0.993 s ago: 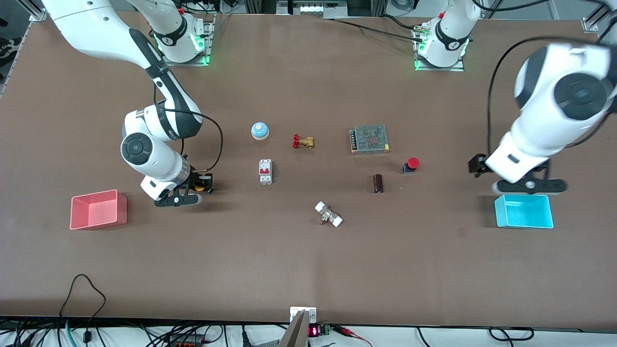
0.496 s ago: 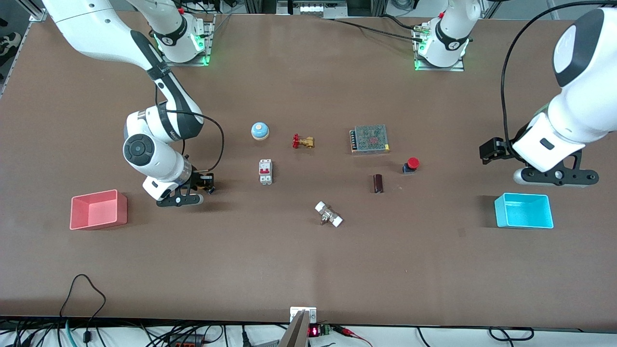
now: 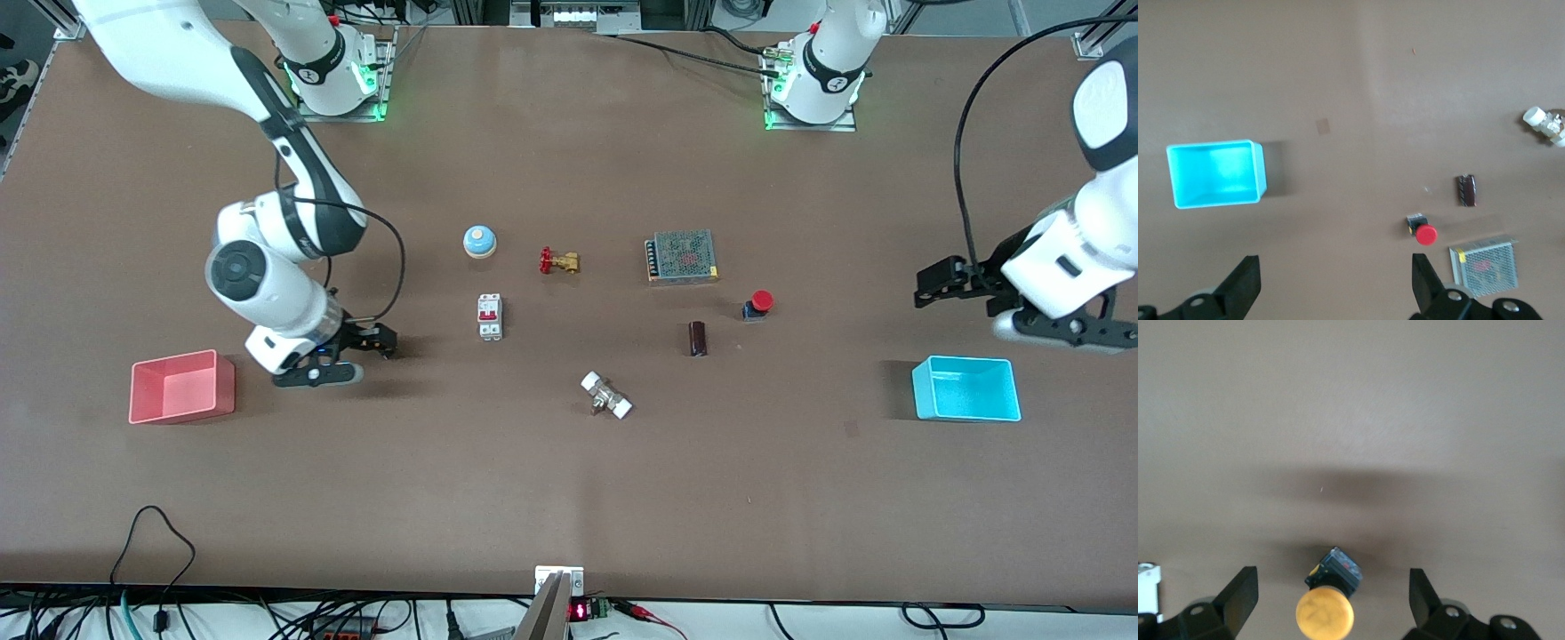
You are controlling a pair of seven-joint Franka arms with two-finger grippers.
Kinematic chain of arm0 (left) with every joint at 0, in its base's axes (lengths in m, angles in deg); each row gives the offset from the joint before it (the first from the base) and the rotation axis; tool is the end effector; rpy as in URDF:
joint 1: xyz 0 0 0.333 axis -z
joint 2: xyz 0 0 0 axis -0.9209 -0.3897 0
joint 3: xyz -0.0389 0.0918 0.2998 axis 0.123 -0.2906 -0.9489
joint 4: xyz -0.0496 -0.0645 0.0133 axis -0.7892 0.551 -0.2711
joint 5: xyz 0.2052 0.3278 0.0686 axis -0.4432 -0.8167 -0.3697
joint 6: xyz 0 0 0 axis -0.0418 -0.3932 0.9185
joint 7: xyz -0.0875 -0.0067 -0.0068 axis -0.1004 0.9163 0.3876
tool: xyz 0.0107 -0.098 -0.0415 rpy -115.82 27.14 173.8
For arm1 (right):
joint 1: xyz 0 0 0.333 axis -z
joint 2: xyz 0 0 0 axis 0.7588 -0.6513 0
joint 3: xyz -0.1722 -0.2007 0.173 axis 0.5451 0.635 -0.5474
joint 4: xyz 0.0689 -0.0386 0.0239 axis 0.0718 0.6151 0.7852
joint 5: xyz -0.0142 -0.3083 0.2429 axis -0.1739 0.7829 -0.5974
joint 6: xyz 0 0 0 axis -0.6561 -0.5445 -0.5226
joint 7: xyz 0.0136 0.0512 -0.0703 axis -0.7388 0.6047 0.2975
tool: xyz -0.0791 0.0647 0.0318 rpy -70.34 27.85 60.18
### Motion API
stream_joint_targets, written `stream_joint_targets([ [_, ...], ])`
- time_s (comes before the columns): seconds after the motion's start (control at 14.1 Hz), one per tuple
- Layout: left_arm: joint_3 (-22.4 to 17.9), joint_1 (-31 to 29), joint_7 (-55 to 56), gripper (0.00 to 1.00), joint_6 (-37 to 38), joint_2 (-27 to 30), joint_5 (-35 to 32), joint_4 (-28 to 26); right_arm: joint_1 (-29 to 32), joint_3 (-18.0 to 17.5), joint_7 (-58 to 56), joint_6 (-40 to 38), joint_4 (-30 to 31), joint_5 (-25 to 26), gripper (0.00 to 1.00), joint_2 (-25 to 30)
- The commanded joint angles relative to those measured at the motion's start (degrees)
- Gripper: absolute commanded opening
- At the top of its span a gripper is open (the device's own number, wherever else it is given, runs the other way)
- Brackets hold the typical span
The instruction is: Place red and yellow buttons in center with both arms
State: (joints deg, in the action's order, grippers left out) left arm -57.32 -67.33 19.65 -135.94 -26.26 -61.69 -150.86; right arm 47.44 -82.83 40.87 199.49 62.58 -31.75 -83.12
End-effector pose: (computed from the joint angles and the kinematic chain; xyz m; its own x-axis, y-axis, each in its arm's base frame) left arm 0.6106 -0.0200 0.5403 0.9929 -0.1063 0.0542 -0.1088 -0.9930 0.0453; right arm 0.6285 0.1562 0.2875 0.9961 0.0715 0.0515 0.0734 -0.9966 -0.0367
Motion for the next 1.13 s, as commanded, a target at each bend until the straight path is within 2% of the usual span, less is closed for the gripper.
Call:
stream_joint_targets([
  [0.0, -1.5, 2.5, -2.7, 1.00, -7.4, 12.9, -2.0, -15.3, 2.2, 0.1, -2.4, -10.0, -3.4, -1.7, 1.00, 6.2],
  [0.07, -1.5, 3.2, -2.7, 1.00, -7.3, 13.7, -4.2, -15.7, 2.6, 0.6, -5.0, -13.0, -4.9, -4.1, 1.00, 7.7],
  [0.21, -1.4, 3.1, -2.7, 1.00, -7.3, 13.2, -5.0, -14.9, 2.9, 5.1, -10.7, -20.6, -8.2, -8.5, 1.00, 11.6],
  [0.35, -1.3, 3.0, -2.1, 1.00, -3.5, 11.6, -5.1, -12.1, 2.7, 9.6, -15.4, -30.7, -11.5, -8.6, 1.00, 15.3],
  [0.5, -1.3, 3.1, -2.0, 1.00, 0.0, 8.0, -5.1, -6.1, 2.2, 13.1, -15.3, -37.7, -15.0, -8.0, 1.00, 18.9],
  [0.64, -1.1, 3.5, -1.7, 1.00, 4.4, 6.3, -5.1, -2.3, -1.9, 19.3, -14.2, -42.3, -16.6, -7.8, 1.00, 21.5],
  [0.71, -0.8, 3.7, -1.4, 1.00, 5.1, 6.1, -5.1, -2.0, -4.4, 22.4, -13.1, -43.3, -16.5, -7.2, 1.00, 22.8],
  [0.92, -0.8, 3.6, -1.4, 1.00, 5.4, 6.2, -5.1, -2.0, -4.6, 22.4, -12.1, -46.6, -14.7, -7.6, 1.00, 23.0],
  [1.06, -0.8, 3.6, -1.3, 1.00, 5.4, 6.2, -5.1, -2.2, -4.0, 21.9, -13.1, -44.7, -14.7, -8.0, 1.00, 22.7],
])
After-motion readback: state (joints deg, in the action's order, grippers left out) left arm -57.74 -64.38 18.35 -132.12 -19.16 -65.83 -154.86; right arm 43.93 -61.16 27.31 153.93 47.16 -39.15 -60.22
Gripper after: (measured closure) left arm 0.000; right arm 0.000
